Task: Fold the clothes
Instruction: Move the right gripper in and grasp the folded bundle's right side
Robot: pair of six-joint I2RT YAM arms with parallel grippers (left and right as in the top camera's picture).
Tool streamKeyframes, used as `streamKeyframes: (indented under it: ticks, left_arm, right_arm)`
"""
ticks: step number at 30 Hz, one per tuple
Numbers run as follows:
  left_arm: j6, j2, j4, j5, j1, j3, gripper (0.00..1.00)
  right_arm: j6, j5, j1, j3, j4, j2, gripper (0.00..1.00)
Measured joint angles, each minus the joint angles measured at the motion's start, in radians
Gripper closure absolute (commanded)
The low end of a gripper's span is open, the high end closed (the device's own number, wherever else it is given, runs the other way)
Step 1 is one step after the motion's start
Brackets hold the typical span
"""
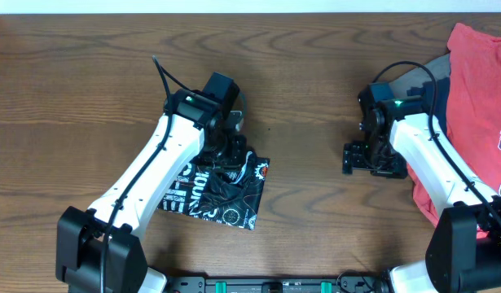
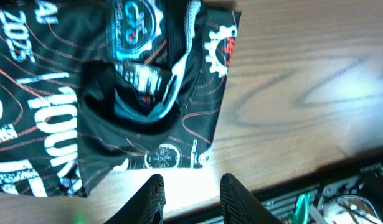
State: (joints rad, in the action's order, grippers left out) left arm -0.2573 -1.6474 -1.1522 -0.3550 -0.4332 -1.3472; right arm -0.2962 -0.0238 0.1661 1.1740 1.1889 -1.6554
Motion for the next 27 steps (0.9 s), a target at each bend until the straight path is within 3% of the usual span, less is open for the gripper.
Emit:
streamKeyframes:
  ticks: [7,12,19,27]
  left_arm:
    - [0.031,0.008,-0.011,0.016,0.164,-0.008,0.64]
    - [0.039,0.021,0.05,0.081,0.352,-0.01,0.63]
    - [0.045,0.017,0.129,0.117,0.473,0.011,0.64]
    - [0.045,-0.058,0.159,0.119,0.474,0.085,0.64]
  right_arm:
    - [0.199,0.341,0.034,-0.001,-0.155,0.0,0.19]
    - [0.241,0.508,0.185,-0.003,-0.336,0.0,0.18]
    - [0.195,0.451,0.479,-0.003,-0.555,-0.03,0.16]
    - [0.138,0.381,0.612,-0.003,-0.725,-0.161,0.23]
